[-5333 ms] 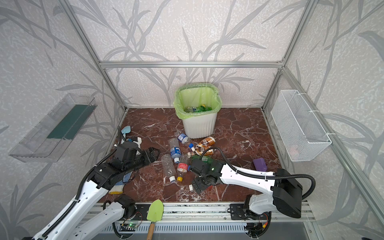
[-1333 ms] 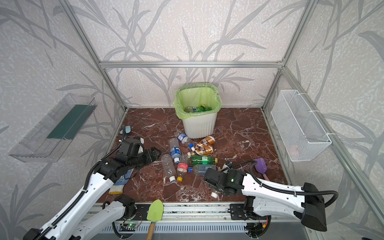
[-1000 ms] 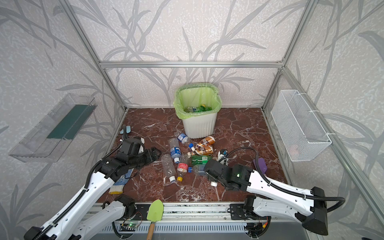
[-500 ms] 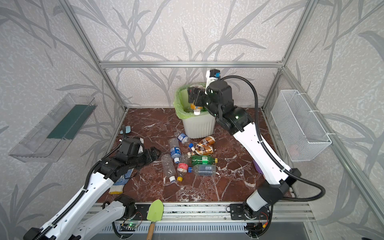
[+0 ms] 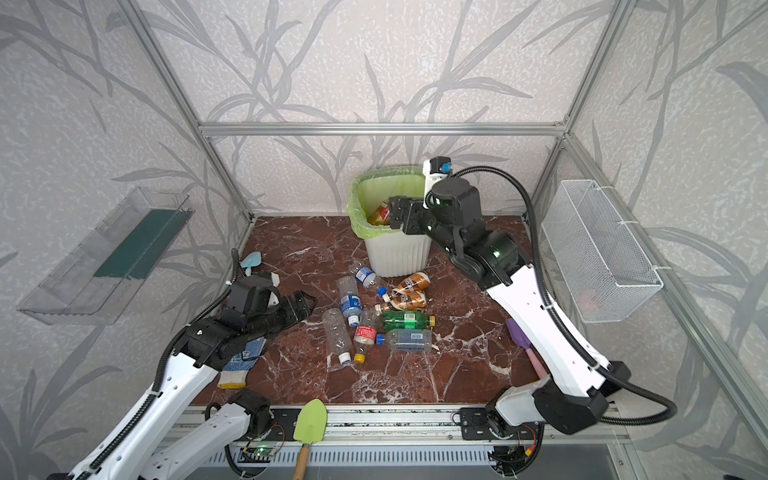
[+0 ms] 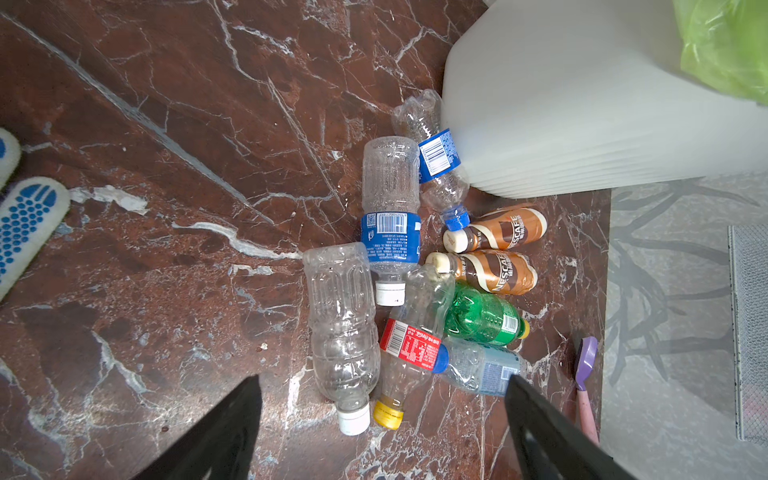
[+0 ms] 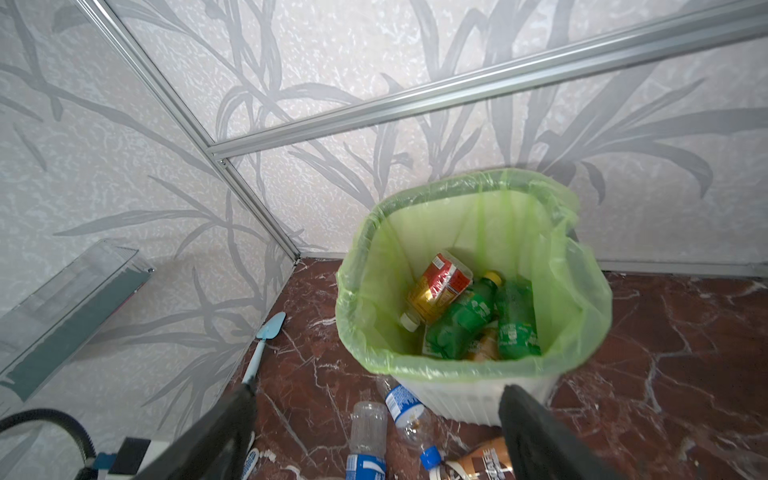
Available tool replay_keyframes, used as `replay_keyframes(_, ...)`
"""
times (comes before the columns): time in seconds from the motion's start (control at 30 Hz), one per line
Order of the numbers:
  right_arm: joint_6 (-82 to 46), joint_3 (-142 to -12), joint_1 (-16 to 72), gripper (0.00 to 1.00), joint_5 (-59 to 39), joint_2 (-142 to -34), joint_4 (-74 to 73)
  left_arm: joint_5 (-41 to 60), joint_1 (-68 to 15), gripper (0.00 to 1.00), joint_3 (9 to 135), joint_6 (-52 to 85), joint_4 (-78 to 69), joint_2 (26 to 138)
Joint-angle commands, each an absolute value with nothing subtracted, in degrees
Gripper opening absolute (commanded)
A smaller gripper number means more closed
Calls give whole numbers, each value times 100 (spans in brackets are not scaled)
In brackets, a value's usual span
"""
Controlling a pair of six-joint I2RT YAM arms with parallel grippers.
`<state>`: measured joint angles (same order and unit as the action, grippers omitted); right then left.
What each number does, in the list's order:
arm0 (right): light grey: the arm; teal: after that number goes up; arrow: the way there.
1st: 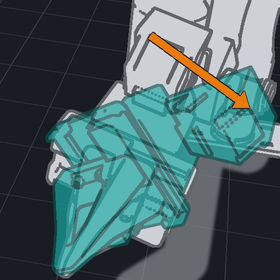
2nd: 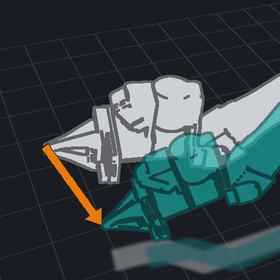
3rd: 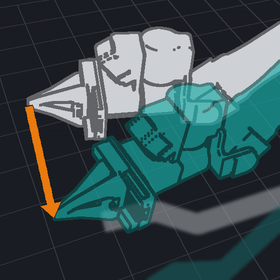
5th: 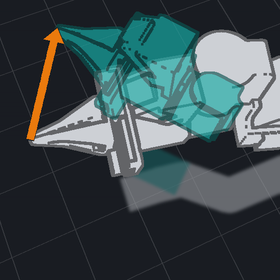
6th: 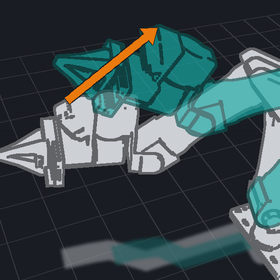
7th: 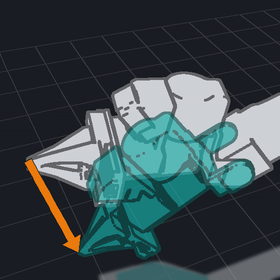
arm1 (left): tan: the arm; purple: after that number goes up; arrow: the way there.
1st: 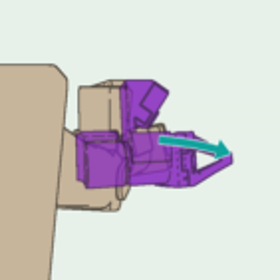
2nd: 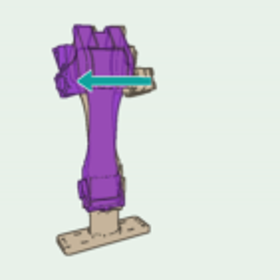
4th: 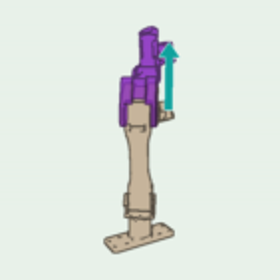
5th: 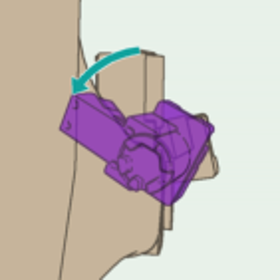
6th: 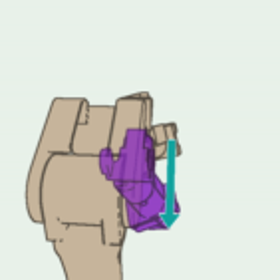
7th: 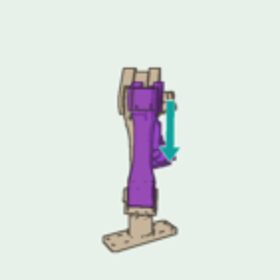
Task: Throw the plastic bottles in the bin
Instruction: 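Grasp a clear water bottle with the left gripper while the right gripper returns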
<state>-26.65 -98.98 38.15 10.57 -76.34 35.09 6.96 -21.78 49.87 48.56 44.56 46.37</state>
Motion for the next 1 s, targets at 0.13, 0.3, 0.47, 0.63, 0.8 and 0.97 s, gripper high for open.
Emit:
replay_keyframes(0.13, -3757, -7234, 3854, 89, 625, -6299, 3889, 705, -2147, 90, 4831, 5034, 4476, 4671)
replay_keyframes(0.3, -4281, -5879, 3981, 88, 281, -5728, 4037, 763, -2151, 88, 4631, 5288, 4494, 4684)
replay_keyframes(0.47, -4497, -5080, 4201, 88, -34, -5634, 3879, 892, -2173, 87, 4357, 5600, 4449, 4862)
replay_keyframes(0.63, -4593, -4762, 4421, 88, -114, -5673, 3644, 806, -2289, 86, 4023, 5848, 4233, 5007)
replay_keyframes(0.8, -4675, -4589, 4482, 88, -98, -5638, 3516, 777, -2431, 87, 3898, 5991, 3855, 5283)
replay_keyframes(0.97, -4719, -4519, 4491, 88, -94, -5599, 3500, 717, -2699, 88, 3933, 6060, 3574, 5757)
